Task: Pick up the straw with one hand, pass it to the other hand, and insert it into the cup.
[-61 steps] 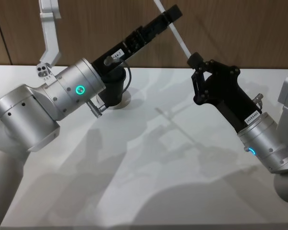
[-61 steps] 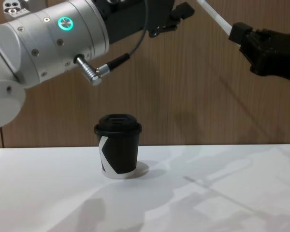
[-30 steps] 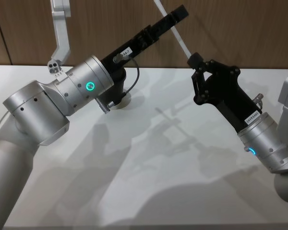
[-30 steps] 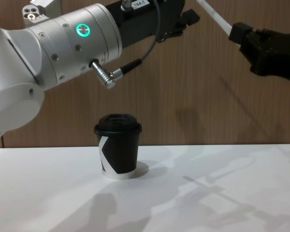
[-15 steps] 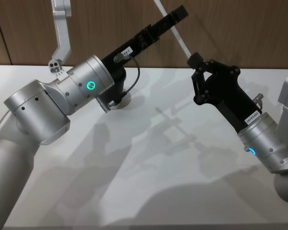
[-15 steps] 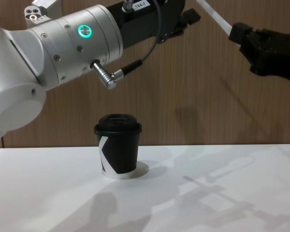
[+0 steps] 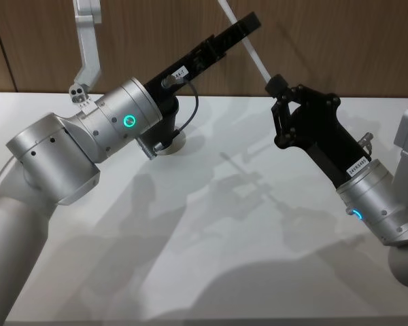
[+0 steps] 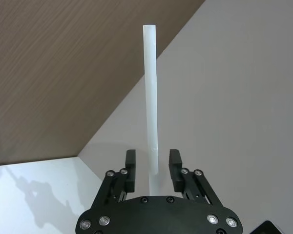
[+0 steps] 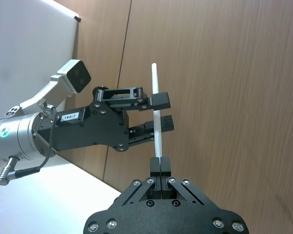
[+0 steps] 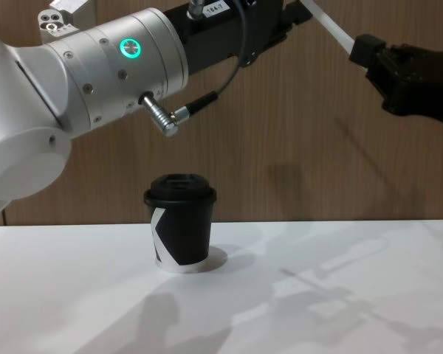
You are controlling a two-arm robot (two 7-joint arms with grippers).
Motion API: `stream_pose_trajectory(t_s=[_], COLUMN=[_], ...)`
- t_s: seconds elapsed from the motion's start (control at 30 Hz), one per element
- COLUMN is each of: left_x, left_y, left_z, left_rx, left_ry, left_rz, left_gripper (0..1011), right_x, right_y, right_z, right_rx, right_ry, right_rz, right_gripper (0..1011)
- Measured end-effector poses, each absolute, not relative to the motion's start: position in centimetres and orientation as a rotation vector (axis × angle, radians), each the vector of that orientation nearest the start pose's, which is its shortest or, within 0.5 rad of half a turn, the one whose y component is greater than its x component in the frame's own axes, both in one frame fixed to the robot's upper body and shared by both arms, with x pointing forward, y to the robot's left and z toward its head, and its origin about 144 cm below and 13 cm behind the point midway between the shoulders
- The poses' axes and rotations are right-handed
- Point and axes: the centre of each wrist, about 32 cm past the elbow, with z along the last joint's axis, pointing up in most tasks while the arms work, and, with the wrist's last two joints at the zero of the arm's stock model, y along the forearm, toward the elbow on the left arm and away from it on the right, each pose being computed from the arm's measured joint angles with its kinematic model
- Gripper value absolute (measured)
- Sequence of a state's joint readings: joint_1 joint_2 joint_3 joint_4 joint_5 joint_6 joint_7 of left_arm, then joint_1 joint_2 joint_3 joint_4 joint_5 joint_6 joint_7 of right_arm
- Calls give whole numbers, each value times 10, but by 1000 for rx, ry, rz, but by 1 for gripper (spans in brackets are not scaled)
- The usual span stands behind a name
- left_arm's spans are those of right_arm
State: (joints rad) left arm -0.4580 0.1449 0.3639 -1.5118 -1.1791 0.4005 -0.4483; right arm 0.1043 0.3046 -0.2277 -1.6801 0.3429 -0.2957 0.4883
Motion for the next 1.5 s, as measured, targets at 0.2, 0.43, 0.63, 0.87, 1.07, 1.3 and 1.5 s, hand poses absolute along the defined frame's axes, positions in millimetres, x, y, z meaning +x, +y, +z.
stream_pose_trajectory(t_s=[0.2, 0.43, 0.63, 0.87, 1.07, 1.3, 1.5], left_x=[551, 551, 551, 551, 551, 551, 551], left_y=[155, 155, 155, 155, 155, 155, 155], left_z=[1277, 1277, 1277, 1277, 1277, 1277, 1277], left_rx=[-556, -557, -557, -557, -557, -557, -556], left_ry=[617, 617, 617, 617, 617, 617, 617], left_rz=[399, 399, 399, 399, 400, 400, 399], left_gripper=[257, 70, 23, 13, 12, 12, 14], right_x=[476, 476, 476, 476, 476, 476, 476], right_y=[-236, -236, -236, -236, -236, -236, -236], right_z=[1204, 1204, 1204, 1204, 1204, 1204, 1204], right_rx=[293, 292, 292, 292, 292, 292, 292], right_ry=[-337, -338, -337, -337, -337, -337, -337], right_rz=[-819, -819, -819, -819, -819, -819, -819], right_gripper=[7, 6, 6, 6, 110, 291, 490])
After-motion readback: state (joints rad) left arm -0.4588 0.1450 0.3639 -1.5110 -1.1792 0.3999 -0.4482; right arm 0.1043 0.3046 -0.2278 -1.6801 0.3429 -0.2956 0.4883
